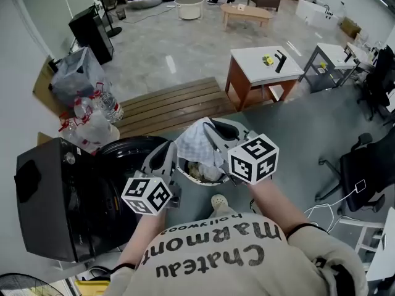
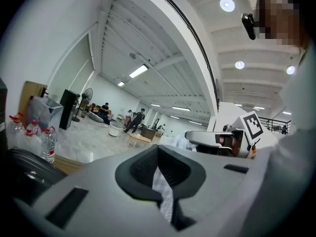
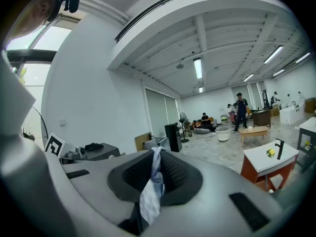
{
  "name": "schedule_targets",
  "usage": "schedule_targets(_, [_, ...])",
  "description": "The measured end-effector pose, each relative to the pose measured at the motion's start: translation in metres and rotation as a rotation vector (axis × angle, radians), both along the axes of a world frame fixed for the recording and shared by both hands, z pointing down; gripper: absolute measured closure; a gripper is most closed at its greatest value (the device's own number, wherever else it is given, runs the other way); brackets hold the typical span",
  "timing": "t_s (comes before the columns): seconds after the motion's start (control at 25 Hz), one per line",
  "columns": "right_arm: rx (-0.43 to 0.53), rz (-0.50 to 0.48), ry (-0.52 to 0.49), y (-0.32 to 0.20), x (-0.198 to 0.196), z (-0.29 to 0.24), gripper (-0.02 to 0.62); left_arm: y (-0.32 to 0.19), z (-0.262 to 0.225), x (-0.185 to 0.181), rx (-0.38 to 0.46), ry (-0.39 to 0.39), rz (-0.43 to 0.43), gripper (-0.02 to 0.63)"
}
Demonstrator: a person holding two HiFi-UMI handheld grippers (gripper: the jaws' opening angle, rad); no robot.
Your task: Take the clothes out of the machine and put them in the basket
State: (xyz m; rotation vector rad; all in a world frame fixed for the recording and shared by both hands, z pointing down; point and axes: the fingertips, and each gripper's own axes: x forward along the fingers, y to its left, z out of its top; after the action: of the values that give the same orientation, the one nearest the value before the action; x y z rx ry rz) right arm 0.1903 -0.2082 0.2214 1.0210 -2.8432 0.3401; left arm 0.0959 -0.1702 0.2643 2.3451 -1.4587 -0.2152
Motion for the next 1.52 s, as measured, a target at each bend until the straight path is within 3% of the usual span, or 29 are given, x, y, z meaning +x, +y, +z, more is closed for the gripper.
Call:
schedule_targets(0.36, [-0.041,0.002,0.018,-0.063,0.048,0.019,0.541,-0.063,-0.003,0.048,0.002,-0.019,0.011,0.598])
schedule_targets(0.76, [-0.168,-0.047,0.054,-0.124,0.079,0.081,0.541,-0.114,0.028,0.073,-0.024,0.005,-0.083,0.598])
schedule_targets(1.08, [-0.214,-0.088,0.099,-0.139,0.085,0.116,0.541,-0.121,0.062,0.078,-0.113,-0.011,-0.151,0.598])
schedule_targets(1.52, [-0.341,-0.130,0.144,-0.149,0.080,0.188,0.541,-0.131,0.111,0.078,-0.225,0.003,-0.168,0.598])
